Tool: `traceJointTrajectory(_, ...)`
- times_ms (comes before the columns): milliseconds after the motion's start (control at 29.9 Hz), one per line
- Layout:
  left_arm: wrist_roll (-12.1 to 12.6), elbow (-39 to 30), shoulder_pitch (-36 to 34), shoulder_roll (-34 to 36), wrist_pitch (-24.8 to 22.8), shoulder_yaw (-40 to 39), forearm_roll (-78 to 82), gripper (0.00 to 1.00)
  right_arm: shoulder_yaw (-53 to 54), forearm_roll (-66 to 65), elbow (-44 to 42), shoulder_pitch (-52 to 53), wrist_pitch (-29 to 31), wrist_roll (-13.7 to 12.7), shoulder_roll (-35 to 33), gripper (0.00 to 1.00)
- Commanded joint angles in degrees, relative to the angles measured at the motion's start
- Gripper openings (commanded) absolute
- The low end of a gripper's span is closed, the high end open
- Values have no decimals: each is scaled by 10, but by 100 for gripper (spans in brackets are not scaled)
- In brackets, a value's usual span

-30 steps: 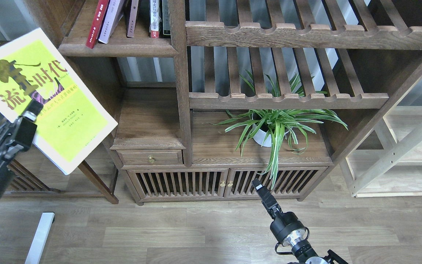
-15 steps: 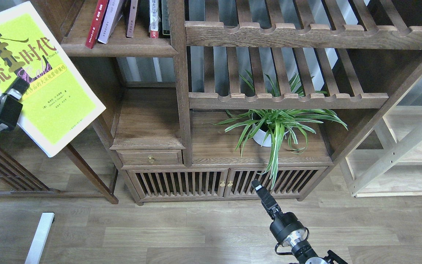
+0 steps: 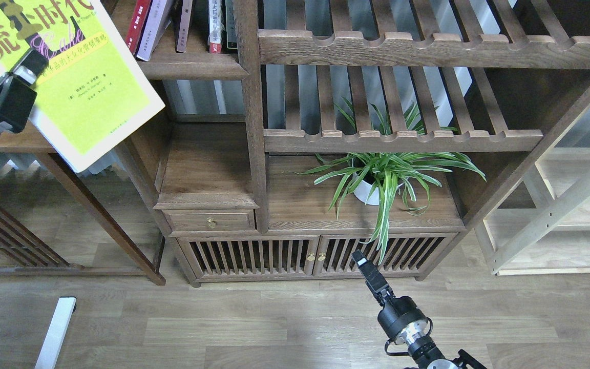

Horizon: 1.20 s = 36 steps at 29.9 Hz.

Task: Organize books on shelf
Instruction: 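Lift the yellow-green book with the left gripper up toward the top shelf, then push the yellow-green book onto the top shelf beside the other books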

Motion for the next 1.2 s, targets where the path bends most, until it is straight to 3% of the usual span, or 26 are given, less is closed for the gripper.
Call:
traceJointTrajectory(0,0,15,-21,16,0,1,-1,0,0,0,-1,0,0,0,0,99)
traceJointTrajectory(602,0,44,-81,36,0,11,0,0,0,0,-1,1,-1,0,0,99)
traceJointTrajectory(1170,0,71,-90,72,0,10,-79,0,-6,0,-1,1,0,-1,0,99)
